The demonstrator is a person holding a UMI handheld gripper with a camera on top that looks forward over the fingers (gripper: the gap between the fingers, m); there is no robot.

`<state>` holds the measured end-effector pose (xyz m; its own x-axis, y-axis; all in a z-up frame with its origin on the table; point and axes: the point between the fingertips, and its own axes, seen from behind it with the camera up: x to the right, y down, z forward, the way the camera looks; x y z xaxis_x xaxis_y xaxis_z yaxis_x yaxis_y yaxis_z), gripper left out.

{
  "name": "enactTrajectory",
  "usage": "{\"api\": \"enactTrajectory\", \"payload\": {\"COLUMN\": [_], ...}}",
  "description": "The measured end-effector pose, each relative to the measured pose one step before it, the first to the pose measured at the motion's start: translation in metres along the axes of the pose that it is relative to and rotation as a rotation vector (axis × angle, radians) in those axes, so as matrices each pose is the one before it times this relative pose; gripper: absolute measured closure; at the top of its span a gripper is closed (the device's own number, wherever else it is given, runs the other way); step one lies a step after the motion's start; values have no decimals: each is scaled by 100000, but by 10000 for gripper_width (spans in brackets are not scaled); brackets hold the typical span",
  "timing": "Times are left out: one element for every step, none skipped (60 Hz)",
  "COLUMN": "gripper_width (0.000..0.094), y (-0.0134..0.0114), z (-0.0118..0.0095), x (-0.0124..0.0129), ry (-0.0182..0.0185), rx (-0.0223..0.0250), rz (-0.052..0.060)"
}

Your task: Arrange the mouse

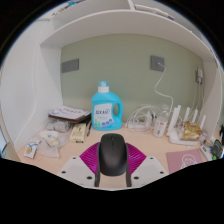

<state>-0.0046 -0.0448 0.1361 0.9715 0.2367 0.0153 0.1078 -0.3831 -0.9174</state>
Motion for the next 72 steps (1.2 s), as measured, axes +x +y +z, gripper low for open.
{"api": "enactTrajectory", "payload": {"gripper_width": [585,587,586,588,586,587,588,588,588,588,589,588,589,589,590,590,589,589,589,590,590,590,591,590,591,590,590,590,589,591,590,587,585,582,574,564,557,543,529,518,510,494,482,469,455,440,418,388,342,282,214,147,88,72,87,96,93,89,88,87,86,90,88,88,89,88,87,88,86,86,87,86], "y": [-1539,-1444,-1282,-1218,-1130,-1170,-1078,-837,-679,-535,-345,-200,24,354,522,769,1002,1422,1081,1446,1553,1584,1567,1457,1360,1319,1600,910,777,683,653,595,513,430,397,318,313,200,178,203,220,204,114,-33,58,-36,-91,-146,-176,-195,-204,-186,-158,-161,-147,-204,-197,-216,-170,-164,-206,-211,-202,-186,-150,-195,-148,-135,-115,-109,-106,-111], "z": [-629,-601,-428,-441,-395,-200,-222,-230,-163,-82,-42,51,115,96,267,339,399,553,526,498,503,580,563,547,561,542,720,432,406,338,326,293,251,253,223,160,239,166,161,162,125,80,42,-117,-25,-136,-143,-201,-249,-275,-332,-367,-398,-441,-477,-489,-551,-625,-605,-632,-668,-681,-691,-739,-770,-743,-795,-741,-754,-728,-712,-712], "x": [1007,1050,948,1188,1383,1500,1672,1599,1629,1731,1813,1839,1776,1721,1747,1712,1658,1652,1465,1334,1203,1009,902,810,688,536,367,445,269,188,117,116,129,125,61,-77,16,4,11,14,-10,-20,-10,-24,93,61,146,136,88,77,-2,-71,-139,5,-115,135,-8,-63,-11,-27,-7,23,48,59,47,59,-13,50,38,30,29,35], "ry": [314,312,223,105,571,945,871,886,772,1060,1371,1500,1290,1272,1023,1255,1230,761,756,791,674,394,195,214,177,20,53,-602,-301,-335,-454,-371,-143,-25,-180,-192,-492,-527,-341,-266,-346,-387,-246,4,189,568,782,818,701,733,467,97,-161,258,-97,-75,469,586,407,243,391,453,512,586,618,535,532,498,525,507,442,477], "rx": [2996,2694,2661,1783,1590,1842,867,1052,781,662,399,240,-36,123,-959,-1393,-1951,-1472,-3574,-2945,-3191,-3241,-3121,-2869,-2666,-2587,-1384,-2430,-1595,-1204,-1297,-1183,-904,-678,-641,-776,-174,-174,-162,-386,-580,-605,-414,-737,-129,151,142,318,489,575,496,407,261,231,278,46,399,389,247,255,386,492,484,400,235,423,371,387,301,330,408,394], "rz": [409,766,809,886,928,1079,1040,670,409,261,-12,-145,-187,-408,-292,-219,9,319,425,267,273,318,169,-32,-245,-360,-567,-372,-404,-375,-331,-302,-218,-42,89,281,235,432,411,345,110,61,53,222,-22,-230,-330,-478,-568,-533,-511,-568,-539,-424,-396,-380,-336,-326,-347,-410,-413,-342,-319,-244,-282,-148,-56,-130,-91,-107,-80,-108]}}
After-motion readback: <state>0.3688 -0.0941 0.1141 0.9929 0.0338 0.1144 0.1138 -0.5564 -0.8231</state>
